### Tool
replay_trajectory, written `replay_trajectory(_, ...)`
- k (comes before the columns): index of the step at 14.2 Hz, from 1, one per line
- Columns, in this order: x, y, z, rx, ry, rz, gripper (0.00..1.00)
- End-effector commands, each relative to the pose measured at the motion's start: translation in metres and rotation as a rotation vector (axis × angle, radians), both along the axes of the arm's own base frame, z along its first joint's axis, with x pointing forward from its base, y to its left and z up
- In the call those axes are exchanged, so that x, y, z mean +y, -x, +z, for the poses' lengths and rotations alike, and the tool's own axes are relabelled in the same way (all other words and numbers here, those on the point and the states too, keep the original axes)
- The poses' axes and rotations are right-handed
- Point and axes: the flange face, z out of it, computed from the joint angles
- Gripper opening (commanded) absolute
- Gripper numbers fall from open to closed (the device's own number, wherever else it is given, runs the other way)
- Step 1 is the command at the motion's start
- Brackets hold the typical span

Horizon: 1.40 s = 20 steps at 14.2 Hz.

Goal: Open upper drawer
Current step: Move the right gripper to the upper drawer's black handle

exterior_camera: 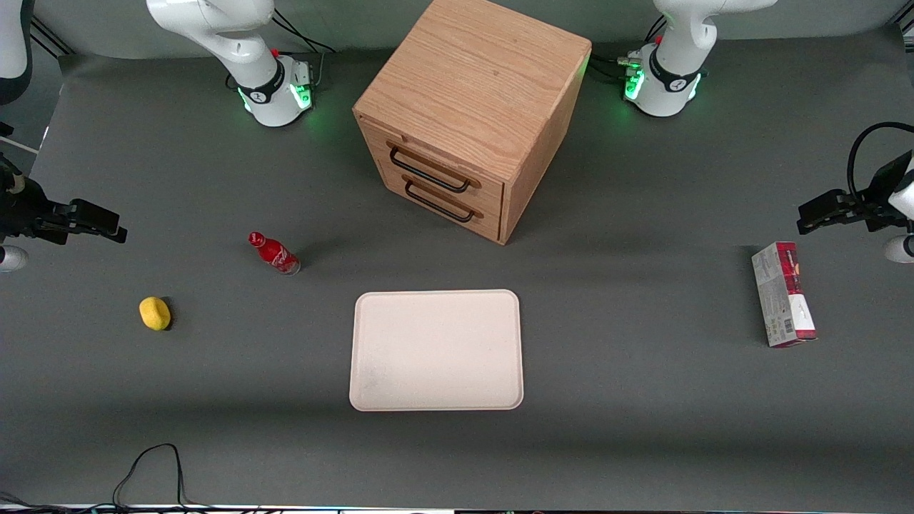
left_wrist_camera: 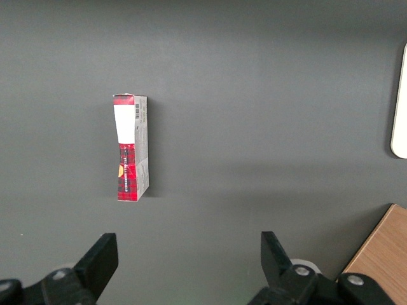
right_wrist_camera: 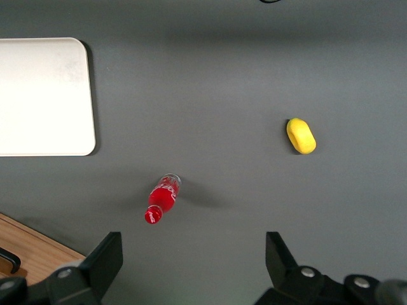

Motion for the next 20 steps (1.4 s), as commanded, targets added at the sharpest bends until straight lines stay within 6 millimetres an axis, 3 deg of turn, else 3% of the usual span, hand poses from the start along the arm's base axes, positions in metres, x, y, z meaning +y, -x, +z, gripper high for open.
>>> replay_trajectory(1,0.0,-0.004,0.003,-0.009,-0.015,-0.025,1.0)
replay_trajectory(6,0.009,-0.009,0.002,-0.013,-0.021,0.005,1.0)
replay_trajectory(8,0.047,-0.019,0.001,-0.021,-0.027,0.072,1.0)
replay_trajectory(13,0.169,-0.025,-0.009,-0.023,-0.036,0.272,1.0)
replay_trajectory(17,0.273,0.007,-0.013,-0.015,-0.038,0.445,1.0)
replay_trajectory(20,0.337,0.039,-0.018,-0.002,-0.038,0.555,1.0)
